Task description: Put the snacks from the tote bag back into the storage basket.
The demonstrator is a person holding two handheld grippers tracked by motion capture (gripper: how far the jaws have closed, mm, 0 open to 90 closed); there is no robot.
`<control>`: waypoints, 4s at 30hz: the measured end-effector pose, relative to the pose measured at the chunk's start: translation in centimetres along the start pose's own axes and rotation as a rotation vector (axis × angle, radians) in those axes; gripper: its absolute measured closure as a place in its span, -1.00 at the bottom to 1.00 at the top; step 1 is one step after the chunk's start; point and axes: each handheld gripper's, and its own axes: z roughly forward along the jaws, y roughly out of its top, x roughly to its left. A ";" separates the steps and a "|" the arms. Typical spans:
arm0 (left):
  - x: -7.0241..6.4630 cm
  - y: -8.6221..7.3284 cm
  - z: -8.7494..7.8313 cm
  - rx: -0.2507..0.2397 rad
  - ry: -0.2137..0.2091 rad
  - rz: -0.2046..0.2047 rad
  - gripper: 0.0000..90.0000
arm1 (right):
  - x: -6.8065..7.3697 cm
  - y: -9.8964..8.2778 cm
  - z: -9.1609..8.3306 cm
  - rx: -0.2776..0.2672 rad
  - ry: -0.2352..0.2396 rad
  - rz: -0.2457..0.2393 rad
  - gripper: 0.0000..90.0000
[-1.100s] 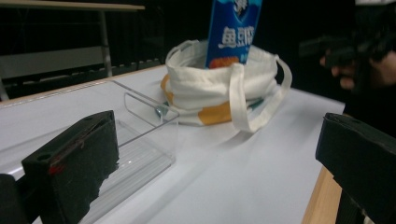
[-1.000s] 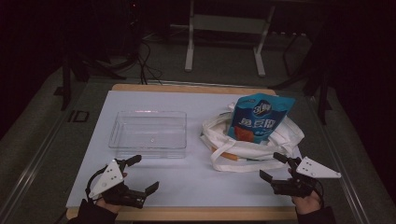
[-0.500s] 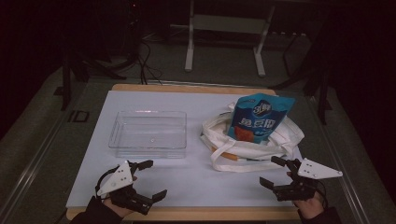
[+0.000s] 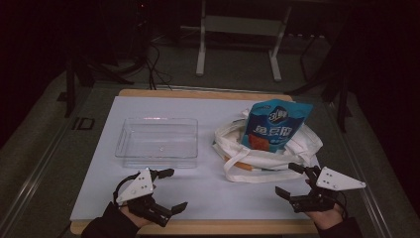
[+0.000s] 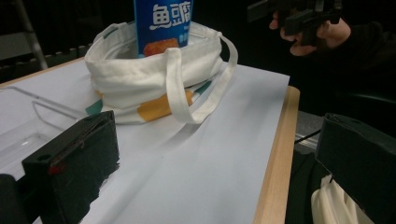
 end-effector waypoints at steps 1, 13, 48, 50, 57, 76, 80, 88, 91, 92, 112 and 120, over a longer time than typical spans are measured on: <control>0.1 0.2 0.2 0.003 -0.004 0.004 -1.00 | 0.1 0.2 0.1 -0.001 -0.004 -0.010 -0.77; 0.6 2.5 2.1 0.001 -0.008 0.048 -1.00 | -0.3 1.6 0.4 -0.031 0.023 -0.032 -0.77; 5.8 7.8 12.3 -0.008 -0.087 0.119 -1.00 | -6.4 3.9 -1.2 -0.054 -0.097 -0.035 -0.75; 6.2 8.0 12.9 -0.008 -0.090 0.108 -1.00 | -6.8 3.8 -1.2 -0.051 -0.106 -0.031 -0.75; 7.1 8.6 15.4 0.015 -0.106 0.101 -1.00 | -8.5 3.6 -0.7 -0.071 -0.130 0.007 -0.76; 9.6 10.5 21.3 0.042 -0.098 0.093 -0.88 | -13.2 3.6 0.3 -0.067 -0.156 0.063 -0.71; 10.3 10.6 22.0 0.029 -0.108 0.086 -0.72 | -14.1 3.5 0.8 -0.050 -0.136 0.077 -0.67; 10.8 11.1 23.7 0.029 -0.099 0.089 -0.47 | -15.5 3.2 2.2 -0.027 -0.112 0.101 -0.64; 10.8 11.2 24.4 0.032 -0.107 0.084 -0.33 | -15.9 3.1 2.8 -0.022 -0.091 0.104 -0.62; 10.7 11.3 24.6 0.036 -0.102 0.089 -0.29 | -16.0 3.1 3.1 -0.018 -0.085 0.106 -0.61; 10.2 11.8 27.4 0.061 -0.109 0.061 0.33 | -17.1 3.9 5.7 0.056 0.018 0.034 0.30; 10.3 11.9 27.7 0.076 -0.114 0.065 0.57 | -17.4 3.8 6.0 0.069 0.041 0.056 0.54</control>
